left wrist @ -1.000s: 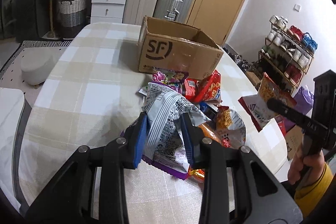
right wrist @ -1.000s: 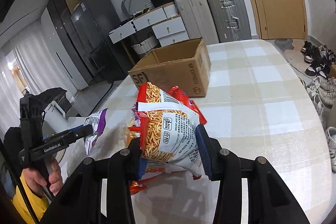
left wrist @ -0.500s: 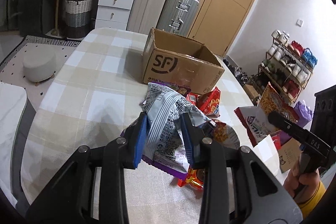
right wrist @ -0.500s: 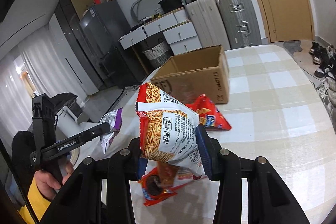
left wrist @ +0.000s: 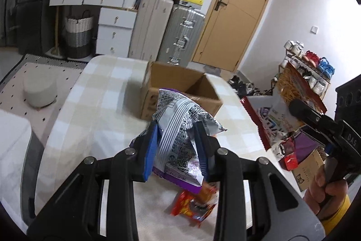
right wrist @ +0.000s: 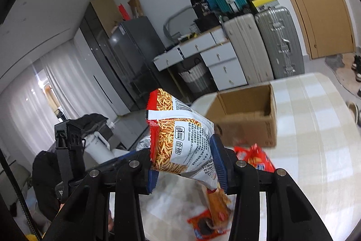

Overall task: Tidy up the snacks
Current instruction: 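Lift both bags and carry them over the cardboard box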

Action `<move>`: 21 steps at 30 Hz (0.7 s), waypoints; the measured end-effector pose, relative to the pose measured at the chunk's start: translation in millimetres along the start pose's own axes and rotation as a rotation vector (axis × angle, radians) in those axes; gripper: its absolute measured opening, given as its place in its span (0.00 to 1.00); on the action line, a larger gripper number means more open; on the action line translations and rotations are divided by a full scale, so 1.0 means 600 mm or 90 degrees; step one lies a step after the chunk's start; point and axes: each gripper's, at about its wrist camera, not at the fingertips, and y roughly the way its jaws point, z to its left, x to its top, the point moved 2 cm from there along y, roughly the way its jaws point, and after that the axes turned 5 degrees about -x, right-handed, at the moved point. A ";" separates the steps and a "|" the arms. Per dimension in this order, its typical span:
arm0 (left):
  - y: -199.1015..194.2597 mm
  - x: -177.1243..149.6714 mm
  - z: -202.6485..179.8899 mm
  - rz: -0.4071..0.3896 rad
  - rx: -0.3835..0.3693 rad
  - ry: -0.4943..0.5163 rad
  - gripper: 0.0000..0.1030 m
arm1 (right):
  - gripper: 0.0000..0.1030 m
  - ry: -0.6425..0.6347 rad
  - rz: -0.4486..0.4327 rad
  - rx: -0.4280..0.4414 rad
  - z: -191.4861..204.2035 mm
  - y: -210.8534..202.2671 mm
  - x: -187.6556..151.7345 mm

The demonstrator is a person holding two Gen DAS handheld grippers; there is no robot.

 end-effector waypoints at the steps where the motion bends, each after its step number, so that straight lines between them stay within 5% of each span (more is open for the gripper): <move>1: 0.000 0.012 -0.007 -0.002 0.001 0.005 0.28 | 0.41 0.004 -0.006 0.007 0.001 -0.003 0.015; 11: 0.047 0.138 -0.063 0.019 0.013 0.038 0.28 | 0.41 0.001 -0.027 0.010 -0.007 0.001 0.130; 21: 0.161 0.243 -0.075 0.038 0.053 0.063 0.29 | 0.41 0.007 0.010 -0.007 -0.052 0.103 0.206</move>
